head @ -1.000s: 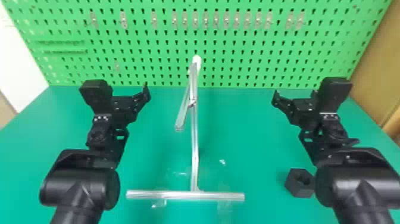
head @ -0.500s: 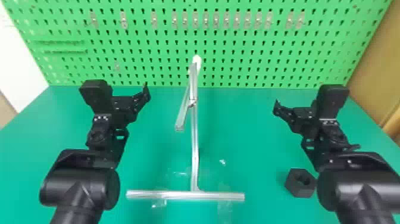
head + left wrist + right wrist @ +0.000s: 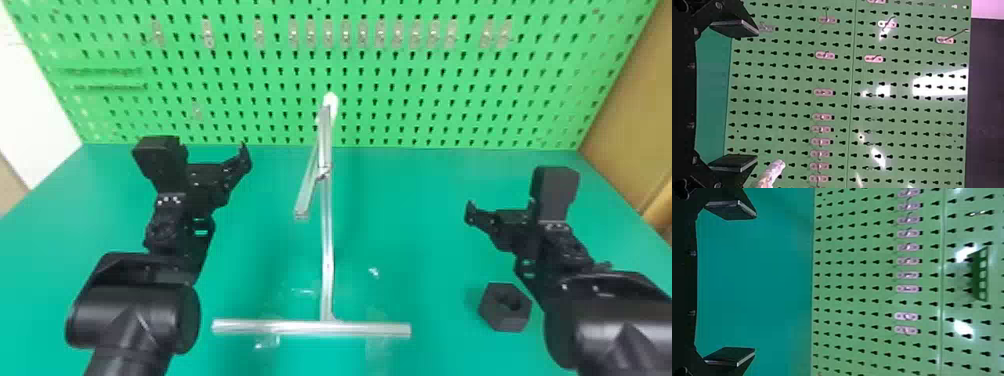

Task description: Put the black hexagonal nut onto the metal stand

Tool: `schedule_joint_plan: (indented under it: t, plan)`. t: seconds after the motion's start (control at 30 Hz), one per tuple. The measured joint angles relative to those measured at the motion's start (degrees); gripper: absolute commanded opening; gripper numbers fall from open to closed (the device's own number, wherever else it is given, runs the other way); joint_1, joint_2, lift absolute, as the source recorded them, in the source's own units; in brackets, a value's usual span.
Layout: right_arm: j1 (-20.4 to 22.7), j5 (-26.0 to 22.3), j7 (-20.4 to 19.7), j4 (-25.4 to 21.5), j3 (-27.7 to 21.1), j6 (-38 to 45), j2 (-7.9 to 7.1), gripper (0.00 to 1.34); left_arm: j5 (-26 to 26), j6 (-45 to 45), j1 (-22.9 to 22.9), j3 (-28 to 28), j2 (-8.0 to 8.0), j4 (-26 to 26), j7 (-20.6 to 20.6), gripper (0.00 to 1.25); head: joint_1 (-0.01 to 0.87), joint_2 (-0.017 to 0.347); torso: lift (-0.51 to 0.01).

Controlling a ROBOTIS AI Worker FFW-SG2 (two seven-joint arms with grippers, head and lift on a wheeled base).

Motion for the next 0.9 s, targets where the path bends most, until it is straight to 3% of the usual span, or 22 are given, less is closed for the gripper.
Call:
schedule_joint_plan:
  t: [0.47, 0.9]
  plan:
    - [2.12, 3.48, 4.12, -0.05, -3.55, 8.79, -0.01, 1.25, 0.09, 0.00, 0.10, 0.16, 0.00, 0.00, 0.00, 1.10, 0.693, 0.081, -0.001]
    - [2.20, 6.39, 8.79, 4.22, -6.80, 11.13, -0.01, 1.23, 0.09, 0.00, 0.16, 0.20, 0.00, 0.00, 0.00, 1.10, 0.693, 0.081, -0.001]
